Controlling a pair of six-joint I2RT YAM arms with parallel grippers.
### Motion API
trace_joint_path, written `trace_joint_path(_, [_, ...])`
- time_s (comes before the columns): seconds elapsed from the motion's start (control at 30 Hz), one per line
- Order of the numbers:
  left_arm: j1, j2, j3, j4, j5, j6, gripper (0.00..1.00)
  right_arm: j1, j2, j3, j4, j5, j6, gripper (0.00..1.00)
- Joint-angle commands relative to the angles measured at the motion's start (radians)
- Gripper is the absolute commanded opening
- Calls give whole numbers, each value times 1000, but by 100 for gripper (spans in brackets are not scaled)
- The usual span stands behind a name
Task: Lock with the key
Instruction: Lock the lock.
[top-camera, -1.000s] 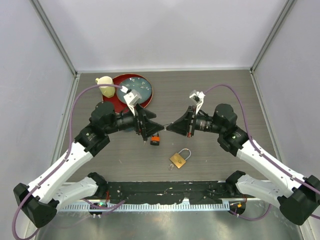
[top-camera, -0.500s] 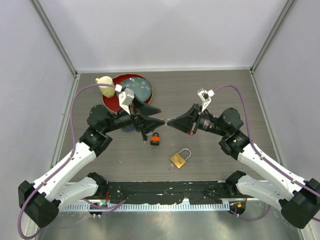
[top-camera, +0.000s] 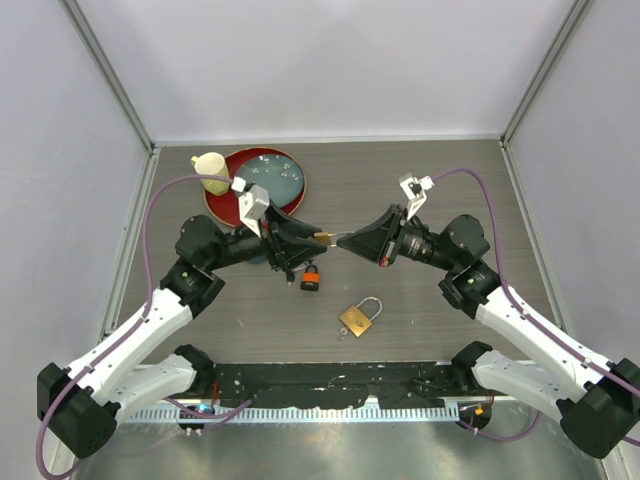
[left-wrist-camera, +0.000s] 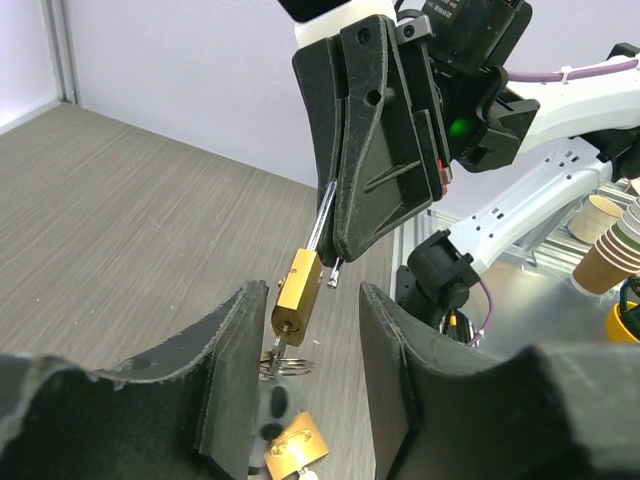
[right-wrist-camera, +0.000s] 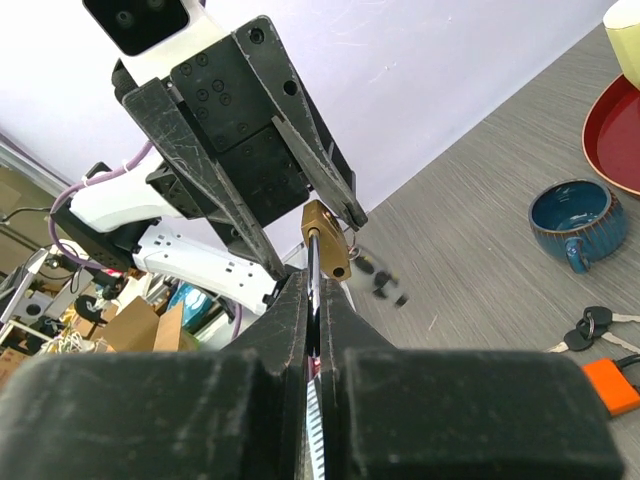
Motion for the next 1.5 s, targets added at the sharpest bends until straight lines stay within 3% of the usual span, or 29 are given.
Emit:
trace_joint_path(0.0, [5, -9, -10, 66, 21, 4, 44, -4, -36, 30, 85, 3, 19, 1])
trace_joint_path(0.13, [5, 14, -7, 106, 40, -11, 43, -4, -39, 30, 85, 1, 19, 1])
trace_joint_path(0.23, [5, 40, -5, 149, 63, -34, 36, -4, -34, 28, 88, -2, 20, 1])
trace_joint_path(0.43, [5, 54, -2, 210, 90, -69, 6, -5, -28, 28, 94, -8, 22, 1])
trace_joint_path(0.5, [5, 47, -10, 226, 90, -71, 0, -5, -22, 28, 94, -17, 20, 1])
trace_joint_path(0.73, [6, 14, -24, 224, 57, -81, 0, -7, 0, 25, 52, -14, -1, 2])
trace_joint_path(0.93, [35, 45, -2, 163, 55, -117, 0, -8, 9, 64, -126, 57, -138, 25])
trace_joint_path(0.97, [40, 50, 1, 142, 55, -121, 0, -8, 3, 62, -148, 81, -170, 37])
trace_joint_path(1.03, [60, 68, 16, 117, 61, -144, 0, -11, -17, 65, -181, 123, -199, 46])
trace_joint_path(1.07, [68, 73, 22, 90, 66, -152, 0, -10, -25, 67, -198, 142, -210, 59])
trace_joint_path(1.13, [89, 82, 35, 62, 93, -157, 0, -16, -39, 70, -231, 177, -245, 72])
trace_joint_path(1.23, [117, 85, 39, 16, 119, -157, 0, -30, -48, 73, -252, 185, -267, 86])
trace_joint_path(1.33, [146, 90, 56, -56, 162, -151, 0, -56, -48, 91, -286, 173, -288, 90])
trace_joint_path(1.47, [176, 94, 71, -176, 208, -124, 0, -100, -40, 91, -301, 132, -305, 89])
